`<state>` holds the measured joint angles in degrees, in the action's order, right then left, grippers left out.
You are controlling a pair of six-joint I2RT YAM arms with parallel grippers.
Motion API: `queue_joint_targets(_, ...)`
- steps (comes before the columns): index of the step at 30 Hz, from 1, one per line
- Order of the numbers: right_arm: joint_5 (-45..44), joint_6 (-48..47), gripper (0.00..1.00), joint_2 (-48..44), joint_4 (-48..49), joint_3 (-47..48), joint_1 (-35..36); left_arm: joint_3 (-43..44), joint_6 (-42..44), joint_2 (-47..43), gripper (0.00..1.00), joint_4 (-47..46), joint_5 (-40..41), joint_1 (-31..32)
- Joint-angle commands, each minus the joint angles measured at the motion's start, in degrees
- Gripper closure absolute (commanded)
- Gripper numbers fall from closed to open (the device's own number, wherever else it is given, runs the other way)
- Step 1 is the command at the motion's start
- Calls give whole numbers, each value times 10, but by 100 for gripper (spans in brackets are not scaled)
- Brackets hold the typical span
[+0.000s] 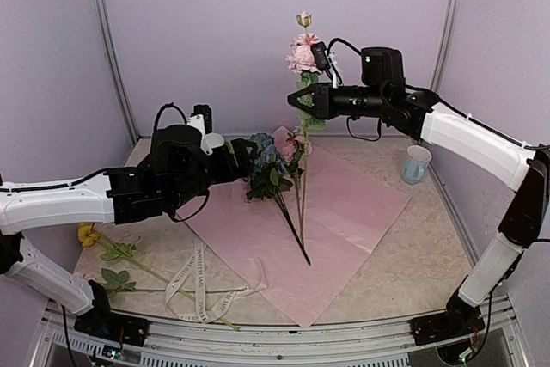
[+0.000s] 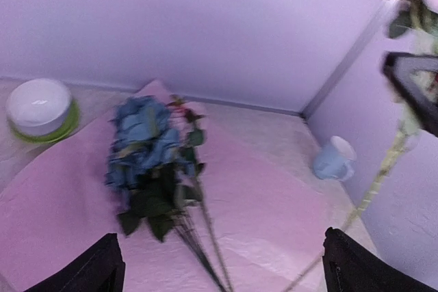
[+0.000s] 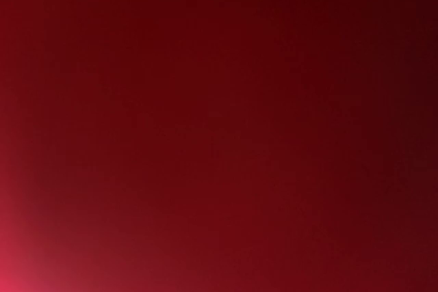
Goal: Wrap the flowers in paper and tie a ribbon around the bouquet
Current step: Pass from the left arm to the right, then place the fake flower on the flattened wrapping paper, then pick up the fake flower from the corner of the board.
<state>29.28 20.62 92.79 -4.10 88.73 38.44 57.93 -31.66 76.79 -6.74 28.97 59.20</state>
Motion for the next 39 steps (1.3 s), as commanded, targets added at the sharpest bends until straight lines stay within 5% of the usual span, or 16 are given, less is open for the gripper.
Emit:
queue_joint_targets(1,-131,-94,100,89,-297,102,-10,-10,-210,-18,3,255,109,-72)
queue_joint_targets(8,-74,-98,99,233,-349,203,-48,-71,-305,-51,3,345,131,-95)
queue_joint_targets(13,-105,-51,84,312,-288,240,-68,-96,-384,-47,5,406,124,-104)
queue_joint_targets(19,-172,-45,49,399,-315,339,-80,-109,-517,-21,6,518,108,-106)
queue_joint_targets(27,-207,-47,42,285,-219,170,-76,-189,-589,-18,1,503,38,-157)
queue_joint_targets(39,-154,-60,42,145,-143,-24,-47,-211,-699,-4,1,610,54,-167)
